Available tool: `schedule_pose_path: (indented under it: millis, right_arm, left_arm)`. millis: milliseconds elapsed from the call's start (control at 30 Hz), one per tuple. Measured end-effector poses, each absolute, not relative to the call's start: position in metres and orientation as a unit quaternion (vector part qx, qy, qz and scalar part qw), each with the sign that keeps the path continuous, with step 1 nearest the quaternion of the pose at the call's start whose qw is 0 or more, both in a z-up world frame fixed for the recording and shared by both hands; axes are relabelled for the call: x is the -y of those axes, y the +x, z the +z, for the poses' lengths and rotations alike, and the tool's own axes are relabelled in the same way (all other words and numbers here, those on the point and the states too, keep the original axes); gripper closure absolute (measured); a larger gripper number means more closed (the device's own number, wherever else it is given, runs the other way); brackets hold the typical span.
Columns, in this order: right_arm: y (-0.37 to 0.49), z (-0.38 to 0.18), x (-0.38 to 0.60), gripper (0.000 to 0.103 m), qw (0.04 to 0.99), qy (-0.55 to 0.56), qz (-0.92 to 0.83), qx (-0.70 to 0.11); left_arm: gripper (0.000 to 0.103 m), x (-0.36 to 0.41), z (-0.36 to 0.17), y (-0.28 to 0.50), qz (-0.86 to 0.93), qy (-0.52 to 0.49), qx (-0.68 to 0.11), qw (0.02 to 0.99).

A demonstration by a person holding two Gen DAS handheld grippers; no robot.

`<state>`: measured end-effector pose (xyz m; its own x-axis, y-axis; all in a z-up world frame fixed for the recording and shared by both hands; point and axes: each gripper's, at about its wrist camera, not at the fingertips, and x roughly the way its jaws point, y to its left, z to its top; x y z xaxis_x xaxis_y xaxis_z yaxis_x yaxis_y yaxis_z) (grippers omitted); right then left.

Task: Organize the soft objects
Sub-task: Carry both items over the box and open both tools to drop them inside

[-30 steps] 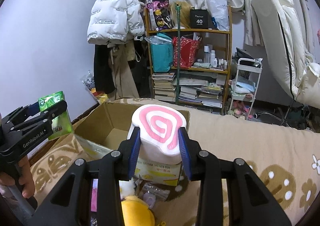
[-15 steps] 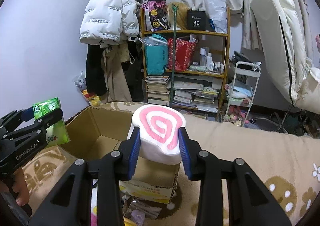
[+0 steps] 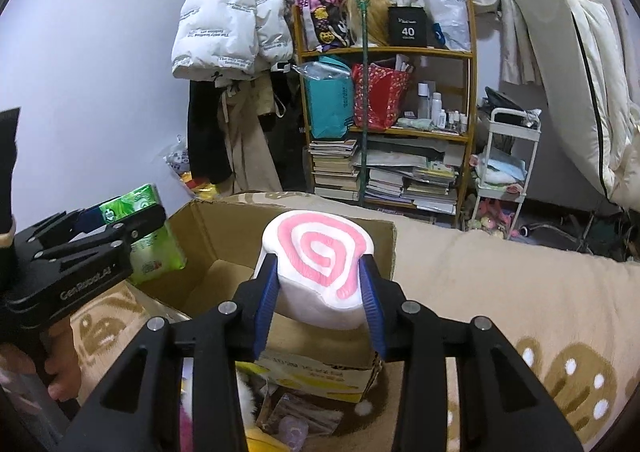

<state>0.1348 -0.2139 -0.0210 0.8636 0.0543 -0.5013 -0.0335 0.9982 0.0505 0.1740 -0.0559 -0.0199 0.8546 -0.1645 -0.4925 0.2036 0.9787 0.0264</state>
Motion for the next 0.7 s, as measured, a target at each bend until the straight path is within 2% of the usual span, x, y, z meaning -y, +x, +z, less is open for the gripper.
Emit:
schedule_pose_path:
  millis: [367, 400, 433, 500, 633, 700]
  right_arm:
    - [0.14, -0.027, 0.217, 0.05, 0.962, 0.03, 0.042, -0.267]
    - [0.141, -0.027, 0.218, 0.05, 0.961, 0.032, 0.042, -0.27]
    - [0.141, -0.027, 0.218, 0.049, 0.961, 0.034, 0.045, -0.272]
    - [0.14, -0.027, 0.218, 0.046, 0.96, 0.036, 0.045, -0.273]
    - [0.135, -0.021, 0.22, 0.029, 0.964, 0.035, 0.047, -0.259]
    - [0.13, -0.017, 0.22, 0.025, 0.966, 0.034, 0.044, -0.252]
  left_arm:
    - [0.046, 0.064, -0.025, 0.169, -0.078, 0.076, -0.258, 0.96]
    - [0.044, 0.064, -0.025, 0.169, -0.077, 0.078, -0.259, 0.96]
    - [0.037, 0.064, -0.024, 0.168, -0.076, 0.079, -0.26, 0.959]
    - [0.033, 0.061, -0.023, 0.165, -0.068, 0.078, -0.259, 0.96]
    - [0.032, 0.056, -0.02, 0.16, -0.063, 0.079, -0.263, 0.959]
    - [0.027, 0.055, -0.018, 0.156, -0.058, 0.079, -0.263, 0.96]
